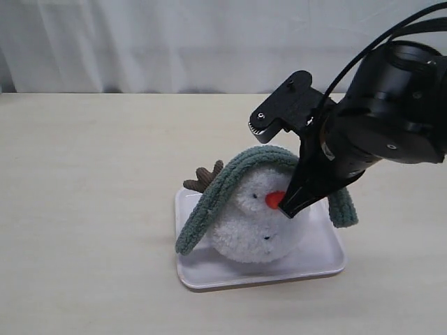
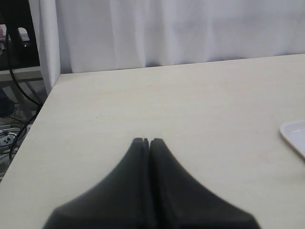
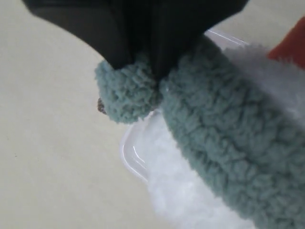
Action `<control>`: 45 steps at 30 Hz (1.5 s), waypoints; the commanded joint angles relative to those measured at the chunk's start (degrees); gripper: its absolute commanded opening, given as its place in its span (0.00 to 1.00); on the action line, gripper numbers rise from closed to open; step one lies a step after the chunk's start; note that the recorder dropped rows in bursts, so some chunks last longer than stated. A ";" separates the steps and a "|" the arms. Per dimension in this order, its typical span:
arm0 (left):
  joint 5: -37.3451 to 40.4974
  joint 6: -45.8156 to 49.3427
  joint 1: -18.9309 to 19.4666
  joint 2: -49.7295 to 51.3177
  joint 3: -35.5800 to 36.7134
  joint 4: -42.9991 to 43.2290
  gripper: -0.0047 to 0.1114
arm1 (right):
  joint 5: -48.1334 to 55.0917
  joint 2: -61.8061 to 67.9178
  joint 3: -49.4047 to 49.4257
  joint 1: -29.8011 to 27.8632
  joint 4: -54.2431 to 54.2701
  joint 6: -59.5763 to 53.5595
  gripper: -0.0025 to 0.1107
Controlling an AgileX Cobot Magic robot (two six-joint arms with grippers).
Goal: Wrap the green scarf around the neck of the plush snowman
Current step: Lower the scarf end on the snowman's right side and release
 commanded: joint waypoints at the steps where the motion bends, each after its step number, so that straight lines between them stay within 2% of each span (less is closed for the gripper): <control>1: -0.55 0.09 -0.41 -0.15 0.18 0.02 0.04 | 1.06 -0.13 0.34 -0.35 0.34 -0.41 0.15; 5: -0.55 0.09 -0.41 -0.15 0.18 0.02 0.04 | 3.50 -0.13 0.34 -0.35 0.34 -2.97 0.34; 10: -0.55 0.09 -0.41 -0.15 0.18 0.02 0.04 | 6.80 -0.13 -0.01 -0.35 0.24 -4.71 0.45; 16: -0.55 0.09 -0.41 -0.15 0.18 0.02 0.04 | 12.37 -0.13 0.00 -0.35 2.60 -11.04 0.47; 24: -0.55 0.09 -0.41 -0.15 0.18 0.02 0.04 | 14.90 -0.13 0.00 -0.35 15.09 -24.45 0.47; 30: -0.55 0.09 -0.41 -0.15 0.18 0.02 0.04 | 13.90 -0.13 0.00 -0.35 14.58 -24.56 0.47; 37: -0.55 0.09 -0.41 -0.15 0.18 0.02 0.04 | 17.30 -0.88 0.00 -0.35 13.98 -24.56 0.47; 45: -0.55 0.09 -0.41 -0.15 0.18 0.02 0.04 | 18.39 -7.77 0.00 -0.35 13.98 -24.56 0.47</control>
